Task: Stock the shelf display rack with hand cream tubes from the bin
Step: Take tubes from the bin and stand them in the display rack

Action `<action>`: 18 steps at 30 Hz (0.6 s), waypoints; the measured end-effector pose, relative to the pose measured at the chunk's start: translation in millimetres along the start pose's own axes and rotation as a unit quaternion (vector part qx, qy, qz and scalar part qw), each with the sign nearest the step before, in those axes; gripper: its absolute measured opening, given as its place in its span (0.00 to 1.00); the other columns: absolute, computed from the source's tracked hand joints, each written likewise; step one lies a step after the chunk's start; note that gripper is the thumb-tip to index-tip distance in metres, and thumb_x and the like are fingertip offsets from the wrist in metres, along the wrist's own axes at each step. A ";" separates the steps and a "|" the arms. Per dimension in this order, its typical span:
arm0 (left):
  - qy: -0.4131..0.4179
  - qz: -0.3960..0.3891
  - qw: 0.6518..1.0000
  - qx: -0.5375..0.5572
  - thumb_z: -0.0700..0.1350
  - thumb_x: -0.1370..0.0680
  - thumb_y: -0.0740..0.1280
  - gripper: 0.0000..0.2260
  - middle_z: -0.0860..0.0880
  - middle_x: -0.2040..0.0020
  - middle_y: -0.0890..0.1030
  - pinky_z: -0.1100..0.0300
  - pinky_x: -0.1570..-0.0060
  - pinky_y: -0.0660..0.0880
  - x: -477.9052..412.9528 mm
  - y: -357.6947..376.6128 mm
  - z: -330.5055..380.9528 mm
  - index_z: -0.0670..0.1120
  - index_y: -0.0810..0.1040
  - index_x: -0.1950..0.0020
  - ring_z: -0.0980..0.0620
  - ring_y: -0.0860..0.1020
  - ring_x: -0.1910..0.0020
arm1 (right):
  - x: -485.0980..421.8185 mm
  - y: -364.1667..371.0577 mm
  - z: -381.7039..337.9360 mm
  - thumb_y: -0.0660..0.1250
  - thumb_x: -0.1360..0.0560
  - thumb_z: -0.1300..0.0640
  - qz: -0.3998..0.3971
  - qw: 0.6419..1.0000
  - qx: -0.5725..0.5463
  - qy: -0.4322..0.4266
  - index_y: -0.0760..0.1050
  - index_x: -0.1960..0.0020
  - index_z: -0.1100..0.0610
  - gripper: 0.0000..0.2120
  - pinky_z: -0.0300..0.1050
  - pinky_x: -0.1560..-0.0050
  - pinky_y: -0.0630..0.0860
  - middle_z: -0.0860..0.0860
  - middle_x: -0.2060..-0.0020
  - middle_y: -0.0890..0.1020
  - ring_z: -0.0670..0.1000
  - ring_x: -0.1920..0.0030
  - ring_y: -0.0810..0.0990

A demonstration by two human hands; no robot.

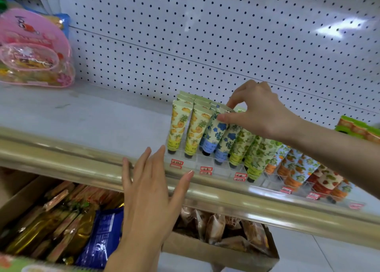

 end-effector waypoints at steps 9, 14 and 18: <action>-0.005 -0.002 1.000 0.004 0.71 0.25 0.38 0.38 0.54 0.27 0.67 0.49 0.26 0.39 -0.6 -0.3 -0.2 0.49 0.60 0.25 0.63 0.50 0.28 | -3.6 8.9 3.8 0.70 0.28 0.44 -0.004 1.000 0.010 0.000 0.79 0.50 0.54 0.14 0.51 0.39 0.60 0.53 0.41 0.72 0.55 0.36 0.63; -0.001 -0.001 1.000 0.005 0.70 0.24 0.40 0.37 0.53 0.28 0.67 0.50 0.26 0.39 -0.4 -0.6 -0.2 0.49 0.60 0.25 0.62 0.51 0.28 | -3.3 16.3 3.0 0.70 0.29 0.44 -0.015 1.000 0.013 0.002 0.77 0.56 0.52 0.11 0.49 0.44 0.60 0.53 0.43 0.72 0.55 0.38 0.64; -0.002 0.004 1.000 0.015 0.71 0.25 0.39 0.38 0.53 0.28 0.67 0.50 0.26 0.39 -0.5 -1.9 0.5 0.49 0.61 0.25 0.62 0.51 0.28 | -4.6 19.3 1.9 0.70 0.29 0.44 -0.019 1.000 0.013 0.002 0.78 0.57 0.52 0.11 0.46 0.47 0.57 0.53 0.44 0.73 0.55 0.39 0.64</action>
Point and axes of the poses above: each hand's wrist, its own x-axis away from the middle knuckle, its own y-axis out of the palm, z = x × y, the point moved 6 cm from there along -x, towards the middle knuckle
